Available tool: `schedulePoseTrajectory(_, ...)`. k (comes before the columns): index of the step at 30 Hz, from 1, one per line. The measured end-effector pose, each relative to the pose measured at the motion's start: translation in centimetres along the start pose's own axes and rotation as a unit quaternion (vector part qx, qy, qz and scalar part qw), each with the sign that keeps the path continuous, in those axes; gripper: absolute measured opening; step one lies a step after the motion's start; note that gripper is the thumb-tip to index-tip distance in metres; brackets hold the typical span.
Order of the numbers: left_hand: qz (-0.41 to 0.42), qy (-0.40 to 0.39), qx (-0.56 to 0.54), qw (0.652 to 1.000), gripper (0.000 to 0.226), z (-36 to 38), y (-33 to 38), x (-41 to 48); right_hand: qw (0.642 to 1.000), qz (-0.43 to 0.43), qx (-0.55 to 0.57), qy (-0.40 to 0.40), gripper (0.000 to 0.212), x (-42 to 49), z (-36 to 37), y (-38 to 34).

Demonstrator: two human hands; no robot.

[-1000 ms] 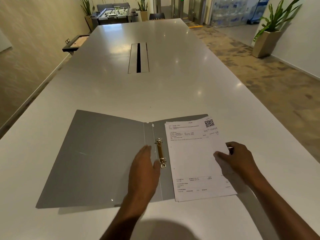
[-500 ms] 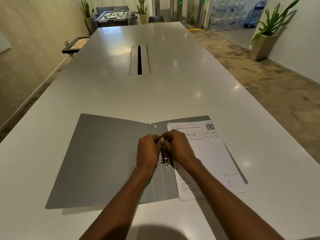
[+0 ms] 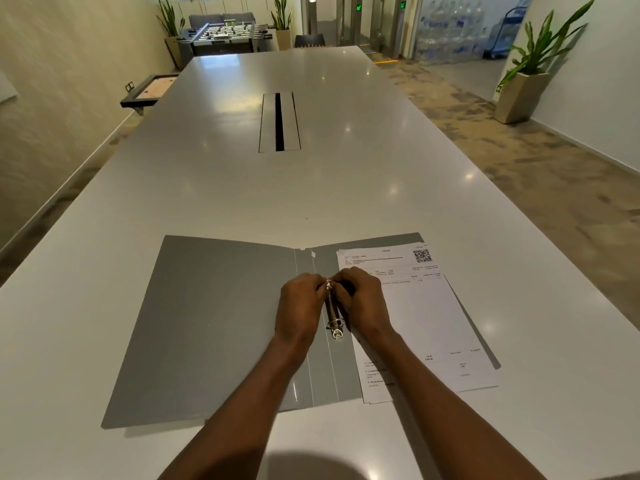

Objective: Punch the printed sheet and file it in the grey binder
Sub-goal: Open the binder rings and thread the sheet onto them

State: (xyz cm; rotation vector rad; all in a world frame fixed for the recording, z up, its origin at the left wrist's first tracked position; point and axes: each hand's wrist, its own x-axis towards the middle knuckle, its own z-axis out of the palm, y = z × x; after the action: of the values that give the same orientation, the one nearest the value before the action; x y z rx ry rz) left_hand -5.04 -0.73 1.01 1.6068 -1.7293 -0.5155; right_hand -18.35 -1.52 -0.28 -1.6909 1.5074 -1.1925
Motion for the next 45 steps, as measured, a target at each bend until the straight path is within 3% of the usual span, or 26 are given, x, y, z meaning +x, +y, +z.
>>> schedulePoseTrajectory(18, -0.034, 0.019, -0.033, 0.999, 0.017, 0.4, -1.1, 0.1, 1.000, 0.015, 0.018, -0.016, 0.017, 0.7, 0.2, 0.8)
schedulePoseTrajectory(28, -0.040, 0.028, -0.052, 0.997, 0.012, 0.2, -1.1, 0.1, 0.997, 0.054, 0.047, -0.029, 0.009, 1.2, -0.2, 1.2)
schedulePoseTrajectory(31, -0.045, 0.022, -0.064, 0.997, 0.011, 0.2, -1.4, 0.4, 0.997, 0.047, 0.021, -0.052, 0.004, 1.5, -1.0, 0.7)
schedulePoseTrajectory(34, -0.046, 0.023, -0.076, 0.996, 0.022, 0.2, -1.0, 0.3, 0.998, 0.013, -0.004, -0.061, 0.027, 1.4, -2.5, 0.4)
schedulePoseTrajectory(39, -0.067, 0.041, -0.105, 0.991, 0.026, 0.3, -0.3, 2.1, 0.997, -0.016, -0.063, 0.038, 0.036, -0.5, -6.2, 1.1)
schedulePoseTrajectory(42, -0.086, 0.001, -0.110, 0.990, 0.023, 0.2, 0.9, 4.5, 0.988, 0.025, -0.140, 0.059, 0.040, -2.7, -8.1, 2.4)
schedulePoseTrajectory(45, -0.089, -0.059, -0.070, 0.992, 0.028, 0.2, 1.6, 6.8, 0.971, 0.035, -0.233, 0.031, 0.050, -4.6, -8.6, 3.6)
